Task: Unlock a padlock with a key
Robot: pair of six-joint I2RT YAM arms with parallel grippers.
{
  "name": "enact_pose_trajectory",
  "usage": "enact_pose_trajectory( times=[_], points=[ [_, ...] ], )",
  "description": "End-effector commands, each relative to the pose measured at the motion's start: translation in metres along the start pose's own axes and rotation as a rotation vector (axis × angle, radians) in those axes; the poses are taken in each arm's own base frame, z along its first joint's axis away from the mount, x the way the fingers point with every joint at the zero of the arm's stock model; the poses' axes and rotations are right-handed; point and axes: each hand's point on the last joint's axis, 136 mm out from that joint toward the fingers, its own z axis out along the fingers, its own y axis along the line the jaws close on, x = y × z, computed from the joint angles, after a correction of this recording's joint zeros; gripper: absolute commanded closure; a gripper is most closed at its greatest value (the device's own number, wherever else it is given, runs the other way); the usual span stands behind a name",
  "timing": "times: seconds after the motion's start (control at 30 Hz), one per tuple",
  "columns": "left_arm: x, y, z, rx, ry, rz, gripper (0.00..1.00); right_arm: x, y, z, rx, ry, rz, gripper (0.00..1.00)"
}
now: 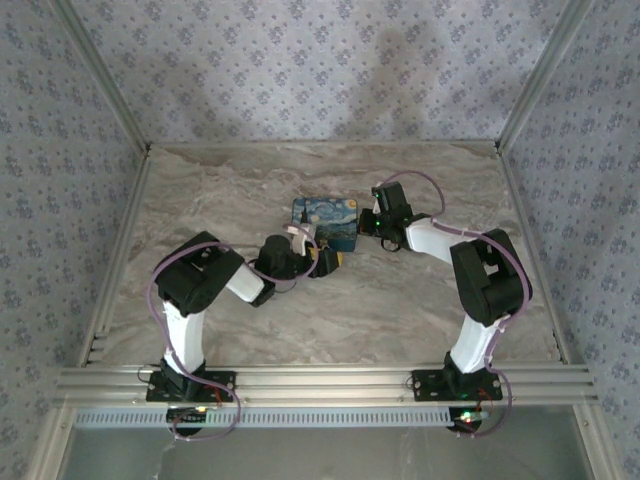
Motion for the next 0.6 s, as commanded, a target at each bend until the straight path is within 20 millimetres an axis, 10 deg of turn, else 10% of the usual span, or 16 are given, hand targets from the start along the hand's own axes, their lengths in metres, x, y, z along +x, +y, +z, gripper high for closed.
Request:
enact_pose_trajectory(
  times=[0.0, 0.57],
  points=[
    [0.003, -0.015, 0.006, 0.060, 0.003, 0.000, 0.28, -0.004, 0.010, -0.006, -0.032, -0.014, 0.002, 1.00],
    [-0.010, -0.015, 0.015, 0.056, -0.060, 0.020, 0.19, 0.002, 0.013, -0.004, -0.037, -0.006, 0.001, 1.00]
  ],
)
